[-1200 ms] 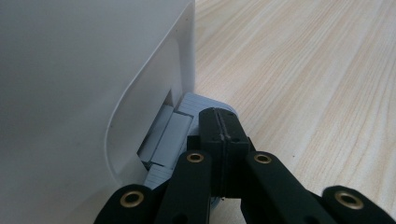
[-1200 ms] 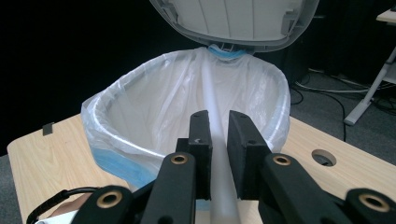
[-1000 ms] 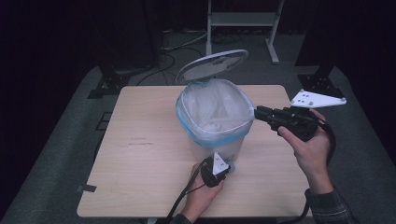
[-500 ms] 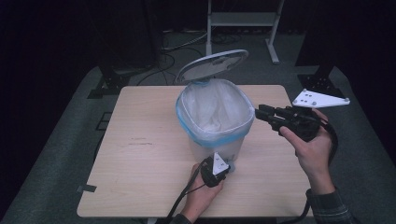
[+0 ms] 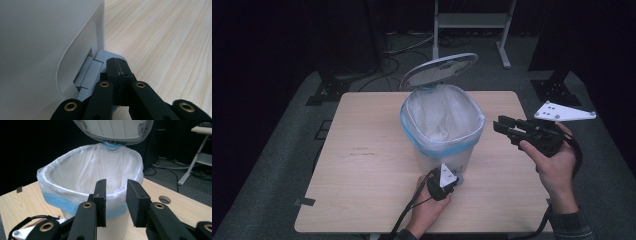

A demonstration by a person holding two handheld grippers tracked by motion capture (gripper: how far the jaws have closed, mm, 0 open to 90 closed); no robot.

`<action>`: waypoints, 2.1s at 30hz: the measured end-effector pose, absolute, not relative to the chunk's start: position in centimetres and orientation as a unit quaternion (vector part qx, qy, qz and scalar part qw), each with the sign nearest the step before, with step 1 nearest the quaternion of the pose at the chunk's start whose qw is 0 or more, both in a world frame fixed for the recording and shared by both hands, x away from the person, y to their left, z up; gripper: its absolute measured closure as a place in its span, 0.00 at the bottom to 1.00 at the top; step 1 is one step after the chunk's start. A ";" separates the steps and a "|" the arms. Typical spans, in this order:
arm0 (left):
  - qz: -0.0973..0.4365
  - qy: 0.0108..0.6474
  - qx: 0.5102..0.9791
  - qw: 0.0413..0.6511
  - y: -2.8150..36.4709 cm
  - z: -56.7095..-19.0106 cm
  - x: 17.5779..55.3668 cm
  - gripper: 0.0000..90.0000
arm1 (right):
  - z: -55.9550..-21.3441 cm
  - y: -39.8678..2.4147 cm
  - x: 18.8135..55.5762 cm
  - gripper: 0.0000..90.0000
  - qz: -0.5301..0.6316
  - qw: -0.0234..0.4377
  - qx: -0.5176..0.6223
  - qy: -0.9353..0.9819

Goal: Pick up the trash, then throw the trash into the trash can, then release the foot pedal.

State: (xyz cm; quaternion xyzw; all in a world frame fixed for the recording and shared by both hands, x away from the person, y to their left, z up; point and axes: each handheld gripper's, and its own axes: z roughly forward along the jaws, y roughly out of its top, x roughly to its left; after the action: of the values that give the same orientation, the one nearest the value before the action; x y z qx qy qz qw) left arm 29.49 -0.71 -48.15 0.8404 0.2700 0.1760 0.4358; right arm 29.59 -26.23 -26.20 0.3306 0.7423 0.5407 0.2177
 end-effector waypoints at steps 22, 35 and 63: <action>0.172 0.275 0.841 0.433 -0.7 -48.1 29.4 1.00 | -28.3 -28.4 29.0 0.75 0.532 0.219 0.355 0.737; 0.165 0.289 0.832 0.444 -0.5 -47.3 28.8 0.88 | -29.7 -29.3 28.9 0.73 0.525 0.216 0.368 0.737; 0.154 0.299 0.832 0.441 3.8 -42.8 26.5 0.21 | -35.2 -30.9 29.4 0.24 0.495 0.218 0.404 0.738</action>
State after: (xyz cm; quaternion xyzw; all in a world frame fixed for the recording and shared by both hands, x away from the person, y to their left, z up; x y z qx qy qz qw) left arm 26.54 3.79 -42.84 0.8322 0.2990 0.1544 0.4407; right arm 29.37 -30.88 -35.17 0.4040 0.7378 0.4947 0.2184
